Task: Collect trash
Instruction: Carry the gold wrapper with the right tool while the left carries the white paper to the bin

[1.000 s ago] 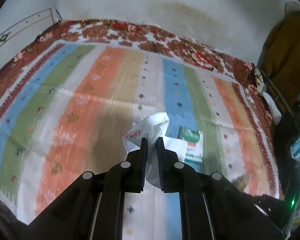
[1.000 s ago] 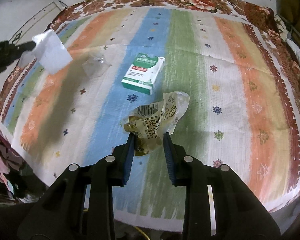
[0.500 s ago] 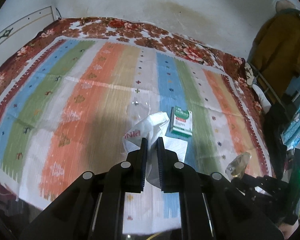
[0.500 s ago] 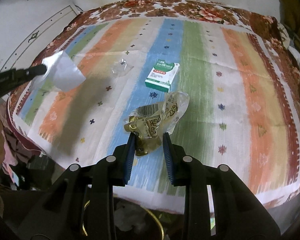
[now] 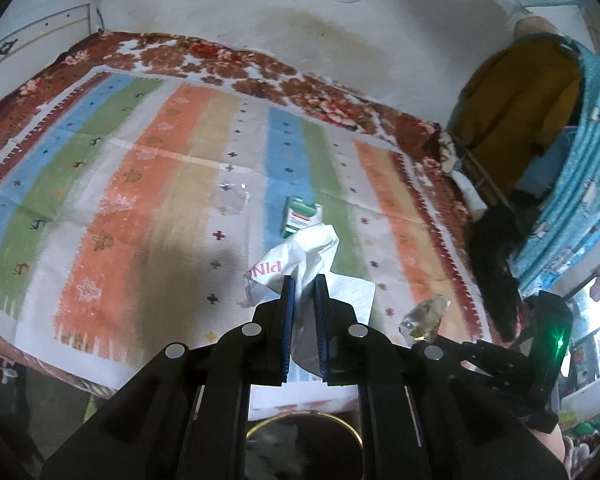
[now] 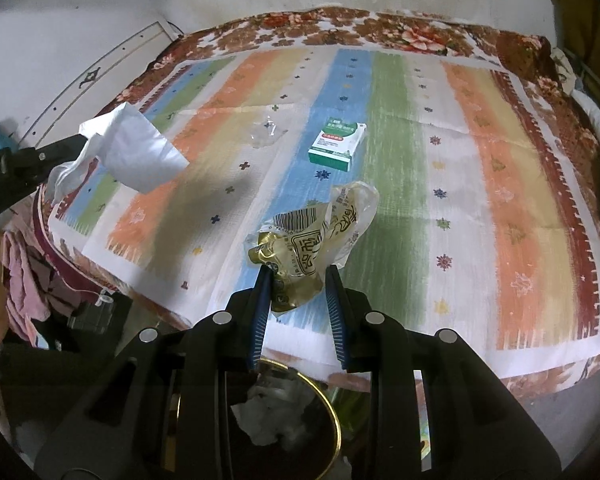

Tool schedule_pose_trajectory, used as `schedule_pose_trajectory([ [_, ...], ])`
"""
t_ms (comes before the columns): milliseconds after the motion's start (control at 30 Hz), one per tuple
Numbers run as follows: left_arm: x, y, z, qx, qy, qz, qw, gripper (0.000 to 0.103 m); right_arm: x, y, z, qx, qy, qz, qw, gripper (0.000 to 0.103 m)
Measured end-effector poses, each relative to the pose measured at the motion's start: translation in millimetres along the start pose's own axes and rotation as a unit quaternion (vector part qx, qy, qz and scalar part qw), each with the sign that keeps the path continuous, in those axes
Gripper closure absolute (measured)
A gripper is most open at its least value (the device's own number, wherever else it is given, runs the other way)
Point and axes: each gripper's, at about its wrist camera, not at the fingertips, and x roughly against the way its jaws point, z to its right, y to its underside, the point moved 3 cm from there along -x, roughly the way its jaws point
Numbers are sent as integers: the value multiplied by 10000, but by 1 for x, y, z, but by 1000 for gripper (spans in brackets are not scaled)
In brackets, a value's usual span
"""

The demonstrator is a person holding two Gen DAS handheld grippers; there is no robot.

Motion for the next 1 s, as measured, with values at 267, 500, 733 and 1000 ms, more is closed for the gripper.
schedule_pose_trajectory([
  [267,13,38,19,-338,132,-68,9993,94,25,31,-3,-97,-242,181,9995,77],
  [500,21,68,33,-536,304,-135,9980,94,34,57,-5,-102,-312,171,9993,77],
  [733,26,94,34,-632,423,-248,9968,94,40,78,-7,-156,-431,156,9988,77],
  [1000,28,126,27,-510,561,-454,9961,94,38,109,-17,-154,-489,-30,9987,77],
])
